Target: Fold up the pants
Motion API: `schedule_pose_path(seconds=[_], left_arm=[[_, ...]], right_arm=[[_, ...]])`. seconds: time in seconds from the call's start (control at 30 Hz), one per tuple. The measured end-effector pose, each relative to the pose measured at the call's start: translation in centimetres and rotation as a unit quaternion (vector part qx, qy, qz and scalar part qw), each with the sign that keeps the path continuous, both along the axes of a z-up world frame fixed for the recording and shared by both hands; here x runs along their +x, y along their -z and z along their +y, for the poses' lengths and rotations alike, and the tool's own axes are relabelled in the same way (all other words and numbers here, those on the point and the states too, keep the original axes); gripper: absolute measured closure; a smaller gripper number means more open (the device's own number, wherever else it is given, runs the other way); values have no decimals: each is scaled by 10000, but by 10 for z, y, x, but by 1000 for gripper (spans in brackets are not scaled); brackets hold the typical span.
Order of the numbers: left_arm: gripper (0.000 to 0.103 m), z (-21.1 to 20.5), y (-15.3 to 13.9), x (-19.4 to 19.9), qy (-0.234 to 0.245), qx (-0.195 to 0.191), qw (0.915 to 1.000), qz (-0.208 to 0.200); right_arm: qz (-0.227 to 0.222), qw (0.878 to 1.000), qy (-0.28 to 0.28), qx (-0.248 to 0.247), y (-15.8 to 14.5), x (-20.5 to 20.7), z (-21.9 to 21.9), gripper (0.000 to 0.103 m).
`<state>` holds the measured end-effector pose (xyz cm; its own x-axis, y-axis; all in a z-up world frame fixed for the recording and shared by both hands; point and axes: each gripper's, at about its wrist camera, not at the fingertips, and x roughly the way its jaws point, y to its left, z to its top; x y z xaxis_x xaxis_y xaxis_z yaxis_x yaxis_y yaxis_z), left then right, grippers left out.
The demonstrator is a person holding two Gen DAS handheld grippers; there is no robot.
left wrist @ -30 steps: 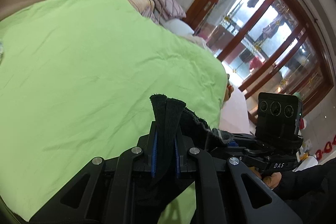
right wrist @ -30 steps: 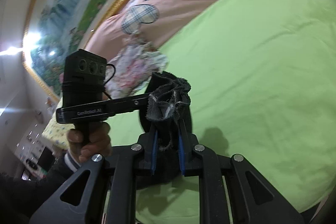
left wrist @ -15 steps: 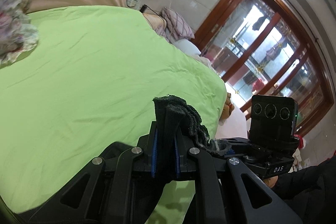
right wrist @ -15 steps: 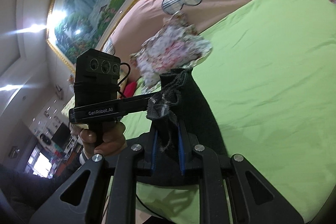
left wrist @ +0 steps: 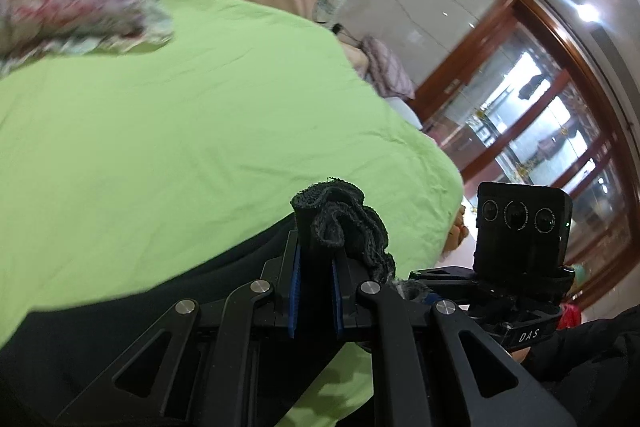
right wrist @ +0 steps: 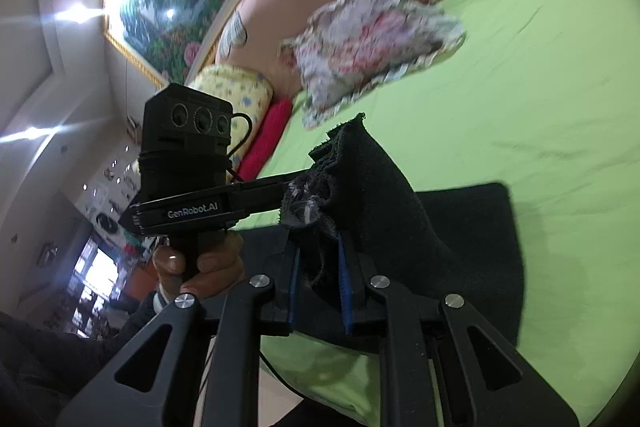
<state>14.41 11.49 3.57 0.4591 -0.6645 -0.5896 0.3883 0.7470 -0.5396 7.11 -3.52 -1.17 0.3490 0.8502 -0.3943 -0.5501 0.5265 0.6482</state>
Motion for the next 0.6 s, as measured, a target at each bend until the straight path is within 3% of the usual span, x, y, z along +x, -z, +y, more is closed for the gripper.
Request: schedule_pose_path(seconds=[0.37, 0.6], left_arm=[[92, 39, 62, -15, -549, -113, 9973, 473], [94, 45, 78, -17, -733, 34, 9954, 609]], right_arm=[[393, 9975, -349, -477, 43, 6, 38, 85], [573, 9953, -428, -655, 60, 9, 47, 85]])
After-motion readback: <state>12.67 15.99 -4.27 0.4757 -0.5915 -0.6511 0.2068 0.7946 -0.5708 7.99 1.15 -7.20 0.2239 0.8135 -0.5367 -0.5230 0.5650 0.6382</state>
